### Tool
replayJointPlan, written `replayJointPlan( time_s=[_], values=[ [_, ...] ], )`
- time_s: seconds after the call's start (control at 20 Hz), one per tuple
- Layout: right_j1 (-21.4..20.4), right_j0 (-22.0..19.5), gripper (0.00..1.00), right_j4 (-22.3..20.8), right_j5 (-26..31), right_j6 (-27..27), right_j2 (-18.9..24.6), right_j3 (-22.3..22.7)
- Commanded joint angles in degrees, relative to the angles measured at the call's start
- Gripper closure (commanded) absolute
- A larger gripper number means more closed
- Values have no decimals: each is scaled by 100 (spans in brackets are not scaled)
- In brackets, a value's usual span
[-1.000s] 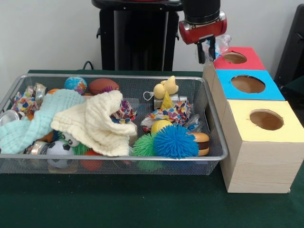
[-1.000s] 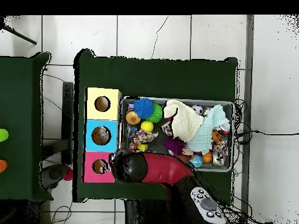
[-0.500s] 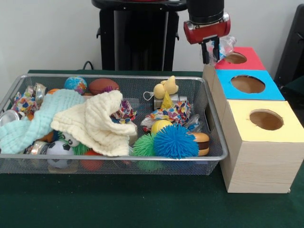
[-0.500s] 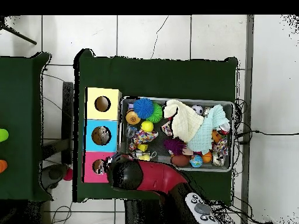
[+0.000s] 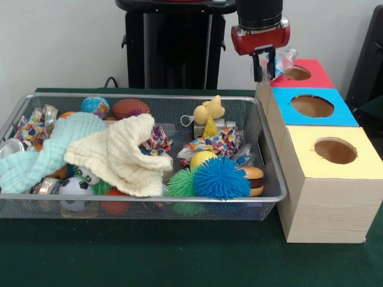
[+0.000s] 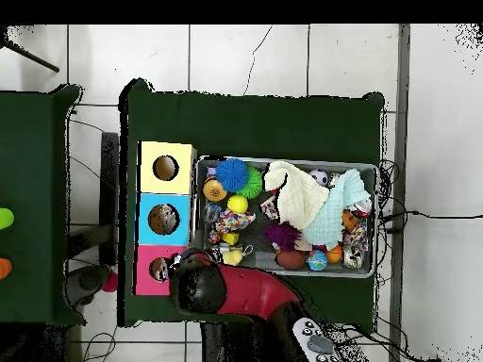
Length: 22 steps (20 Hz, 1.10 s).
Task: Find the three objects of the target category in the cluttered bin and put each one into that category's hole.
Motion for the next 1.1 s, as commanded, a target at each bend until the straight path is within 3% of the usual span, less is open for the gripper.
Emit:
replayJointPlan(
  time_s=[0.05,0.6,0.8,1.1],
  values=[
    [321,167,100,368,-537,1701,-142,205],
    [-127,841,100,894,-143,1931,-421,177],
    [-363,1382,100,1063,428,1934,-834,-110],
    [-454,1870,100,1248,999,1926,-1318,-531]
  ],
)
